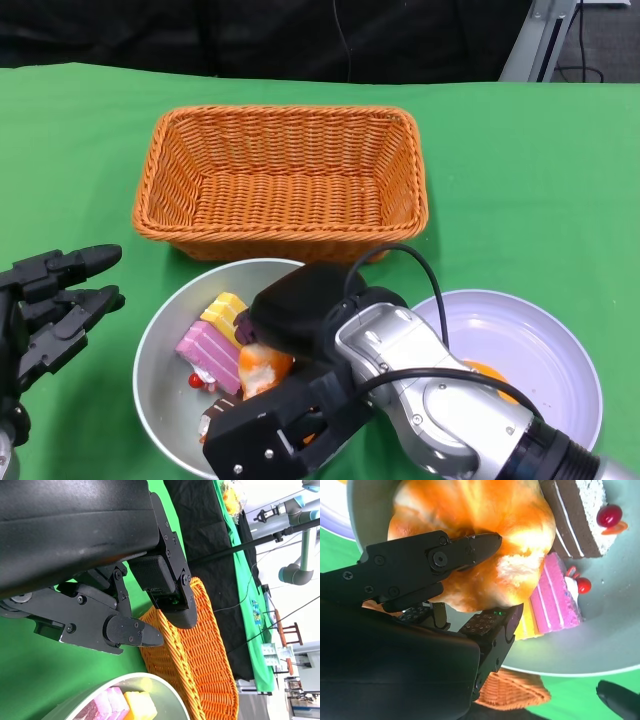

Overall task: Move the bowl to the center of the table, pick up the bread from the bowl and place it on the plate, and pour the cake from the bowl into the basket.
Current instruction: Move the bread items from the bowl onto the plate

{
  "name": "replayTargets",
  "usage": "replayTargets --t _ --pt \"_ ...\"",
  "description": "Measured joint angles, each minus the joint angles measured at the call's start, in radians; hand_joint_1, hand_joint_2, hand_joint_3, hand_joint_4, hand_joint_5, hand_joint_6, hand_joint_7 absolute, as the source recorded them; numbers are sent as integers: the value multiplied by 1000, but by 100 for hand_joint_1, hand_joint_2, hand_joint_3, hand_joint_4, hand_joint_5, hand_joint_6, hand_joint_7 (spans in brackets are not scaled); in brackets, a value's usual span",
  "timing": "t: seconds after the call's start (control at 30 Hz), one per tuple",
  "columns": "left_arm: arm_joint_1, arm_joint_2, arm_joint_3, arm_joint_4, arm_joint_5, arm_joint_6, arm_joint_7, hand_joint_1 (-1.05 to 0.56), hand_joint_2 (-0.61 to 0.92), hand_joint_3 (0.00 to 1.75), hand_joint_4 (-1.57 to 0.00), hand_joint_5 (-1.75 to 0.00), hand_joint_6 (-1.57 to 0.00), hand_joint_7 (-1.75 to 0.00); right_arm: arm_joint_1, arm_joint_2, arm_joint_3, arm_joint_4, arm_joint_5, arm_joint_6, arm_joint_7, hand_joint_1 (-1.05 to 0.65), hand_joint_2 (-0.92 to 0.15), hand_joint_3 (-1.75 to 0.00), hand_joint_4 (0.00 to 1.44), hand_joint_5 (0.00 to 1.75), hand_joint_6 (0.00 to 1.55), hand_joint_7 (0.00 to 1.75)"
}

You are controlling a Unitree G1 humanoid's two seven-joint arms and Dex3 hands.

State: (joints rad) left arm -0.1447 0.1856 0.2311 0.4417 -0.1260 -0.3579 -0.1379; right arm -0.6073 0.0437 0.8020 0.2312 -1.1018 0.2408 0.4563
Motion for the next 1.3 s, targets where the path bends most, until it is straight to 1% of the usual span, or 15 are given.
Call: replayTargets --t 0.13,0.3,0.33,0.37,0.4,0.47,0.53,0.73,0.83,0.97,1.13,1.23,1.3 --pt "0 0 0 0 1 0 0 -18 92 22 -80 -72 -105 0 0 -1 0 8 10 -16 -17 -26 -88 0 65 160 55 1" --pt "1 0 0 0 4 0 1 -19 92 22 -80 -71 -105 0 0 -7 -4 12 43 -52 -46 -28 -89 -1 68 161 60 2" --pt "1 0 0 0 4 0 1 -19 92 22 -80 -71 -105 0 0 -8 -4 16 46 -57 -53 -30 -89 -1 68 162 63 4" --pt "1 0 0 0 3 0 1 -18 92 22 -80 -71 -105 0 0 -8 -4 21 47 -62 -59 -33 -89 0 68 164 75 8" --pt "1 0 0 0 3 0 1 -18 92 22 -80 -71 -106 0 -3 -8 -4 29 50 -67 -61 -35 -88 0 67 168 84 9" --pt "1 0 0 0 3 0 1 -18 92 23 -81 -71 -106 0 -15 -8 -3 46 61 -78 -61 -39 -85 0 67 172 97 11" --pt "1 0 0 0 3 0 1 -18 92 23 -81 -72 -106 0 -25 -8 -2 55 65 -87 -64 -41 -83 0 67 173 101 11" --pt "1 0 0 0 3 0 1 -18 92 23 -81 -71 -106 0 -33 -14 1 75 65 -135 -116 -45 -85 0 71 172 101 6" --pt "1 0 0 0 4 0 1 -18 92 23 -81 -71 -106 -1 -33 -16 1 78 69 -141 -117 -45 -86 -1 70 171 102 5" --pt "1 0 0 0 4 0 1 -18 92 24 -82 -72 -106 -1 -34 -17 0 77 74 -149 -119 -44 -88 -1 69 173 106 6" --pt "1 0 0 6 3 -2 1 -17 92 24 -83 -72 -107 -1 -33 -19 -4 79 94 -162 -144 -41 -89 -1 69 172 103 3" --pt "1 0 0 7 3 -2 1 -17 92 25 -83 -72 -108 -1 -33 -19 -4 91 102 -160 -163 -39 -87 0 67 171 101 2" --pt "1 0 0 7 3 -2 1 -16 92 25 -83 -72 -107 -1 -32 -17 -5 99 109 -160 -180 -37 -90 -1 66 166 95 1"
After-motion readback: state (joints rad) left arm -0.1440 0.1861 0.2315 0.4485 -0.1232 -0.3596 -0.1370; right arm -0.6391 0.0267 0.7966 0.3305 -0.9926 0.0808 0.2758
